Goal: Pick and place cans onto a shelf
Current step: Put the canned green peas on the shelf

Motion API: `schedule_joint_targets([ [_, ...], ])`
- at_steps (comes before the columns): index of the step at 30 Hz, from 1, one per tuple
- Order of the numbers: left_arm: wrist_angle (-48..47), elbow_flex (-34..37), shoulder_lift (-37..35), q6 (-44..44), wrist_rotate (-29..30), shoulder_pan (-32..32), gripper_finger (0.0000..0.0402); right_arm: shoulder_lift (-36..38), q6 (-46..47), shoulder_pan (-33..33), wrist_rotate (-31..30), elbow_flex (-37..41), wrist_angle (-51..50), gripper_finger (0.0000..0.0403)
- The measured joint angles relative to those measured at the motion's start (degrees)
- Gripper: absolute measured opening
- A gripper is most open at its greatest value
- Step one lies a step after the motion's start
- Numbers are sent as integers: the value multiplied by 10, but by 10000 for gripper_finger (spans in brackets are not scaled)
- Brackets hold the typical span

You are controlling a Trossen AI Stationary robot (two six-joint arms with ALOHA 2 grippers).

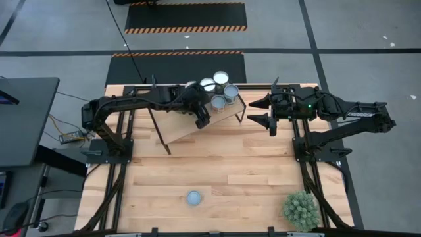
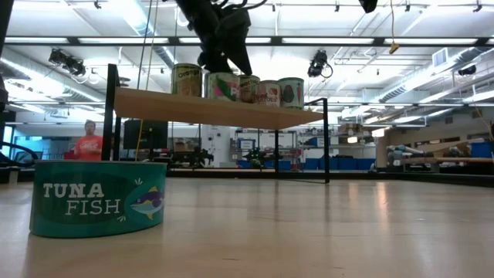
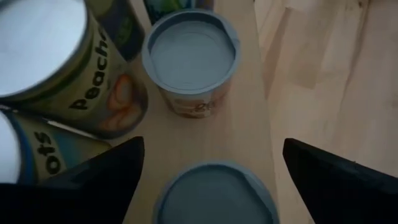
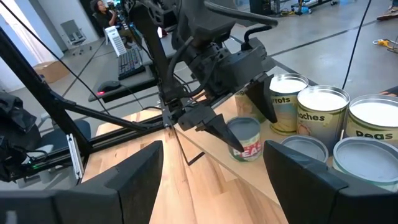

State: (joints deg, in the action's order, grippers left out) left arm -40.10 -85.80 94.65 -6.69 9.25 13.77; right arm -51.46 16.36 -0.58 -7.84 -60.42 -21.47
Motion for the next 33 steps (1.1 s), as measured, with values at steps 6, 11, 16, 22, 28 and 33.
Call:
schedule_joint_targets([
  [6,20,0,0,37,27,-8,387,0,0,0,0,0,0,284],
  [11,29,0,-1,51,28,-16,386,0,0,0,0,0,0,284],
  [16,36,0,-6,60,26,-28,386,0,0,0,0,0,0,284],
  [22,36,-1,-7,74,25,-41,385,0,0,0,0,0,0,284],
  [28,35,-1,-7,74,26,-51,356,0,0,0,0,0,0,284],
  [33,35,-1,-7,74,25,-68,326,0,0,0,0,0,0,284],
])
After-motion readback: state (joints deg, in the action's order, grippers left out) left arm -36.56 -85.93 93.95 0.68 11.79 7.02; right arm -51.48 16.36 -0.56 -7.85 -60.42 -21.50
